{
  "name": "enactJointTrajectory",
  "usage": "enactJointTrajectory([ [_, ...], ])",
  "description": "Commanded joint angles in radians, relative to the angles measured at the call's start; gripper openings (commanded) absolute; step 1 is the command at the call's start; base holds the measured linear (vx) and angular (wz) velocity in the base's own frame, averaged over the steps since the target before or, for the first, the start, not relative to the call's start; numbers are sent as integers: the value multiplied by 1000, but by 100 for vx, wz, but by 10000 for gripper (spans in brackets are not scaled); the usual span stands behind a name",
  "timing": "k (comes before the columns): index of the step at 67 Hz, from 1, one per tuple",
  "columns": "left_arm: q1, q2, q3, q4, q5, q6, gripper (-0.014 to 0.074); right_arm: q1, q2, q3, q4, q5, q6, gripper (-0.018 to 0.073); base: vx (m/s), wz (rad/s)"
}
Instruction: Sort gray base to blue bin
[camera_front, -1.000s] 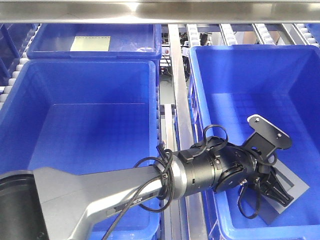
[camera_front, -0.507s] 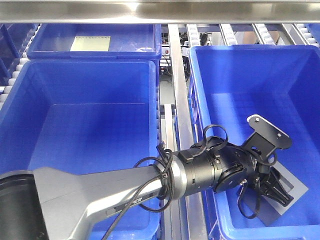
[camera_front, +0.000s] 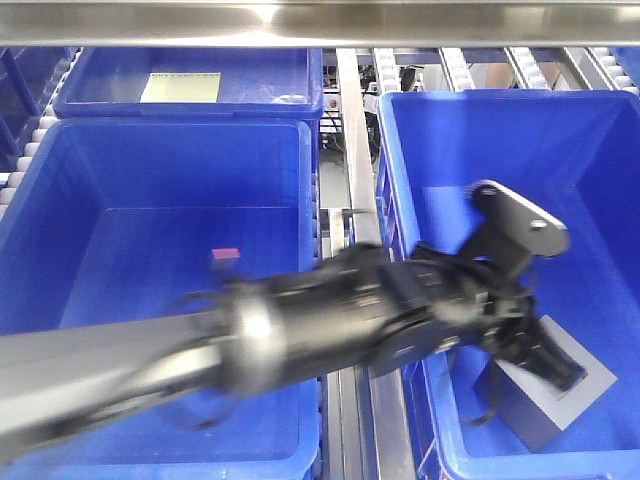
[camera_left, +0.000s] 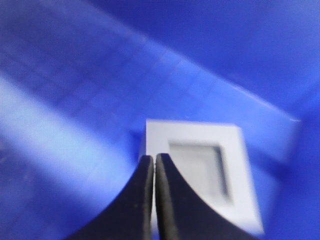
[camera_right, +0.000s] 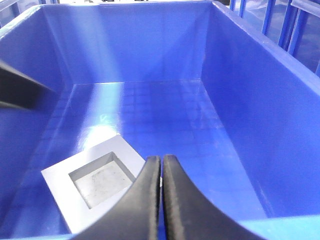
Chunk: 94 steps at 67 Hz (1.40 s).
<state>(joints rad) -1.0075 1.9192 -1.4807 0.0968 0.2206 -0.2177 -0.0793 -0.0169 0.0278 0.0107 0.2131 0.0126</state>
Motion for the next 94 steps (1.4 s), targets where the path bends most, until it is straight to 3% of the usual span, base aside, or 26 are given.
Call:
enactJointTrajectory([
  [1,5,-155,90,-1,-115,-7,-8,-2,3,1,-5,-66,-13,-5,0,0],
  [14,6,-350,308,-1,-190,-7,-8,-2,3,1,-5,-66,-13,-5,0,0],
  [50,6,-895,771,-1,-221,-7,-8,-2,3,1,-5,-66,-13,-5,0,0],
  [81,6,-1356,1014,-2,-200,-7,-6,-2,3,1,-5,-66,-13,-5,0,0],
  [94,6,-1425,1028,-2,-206,-7,-6,-2,3,1,-5,-66,-13,-5,0,0],
])
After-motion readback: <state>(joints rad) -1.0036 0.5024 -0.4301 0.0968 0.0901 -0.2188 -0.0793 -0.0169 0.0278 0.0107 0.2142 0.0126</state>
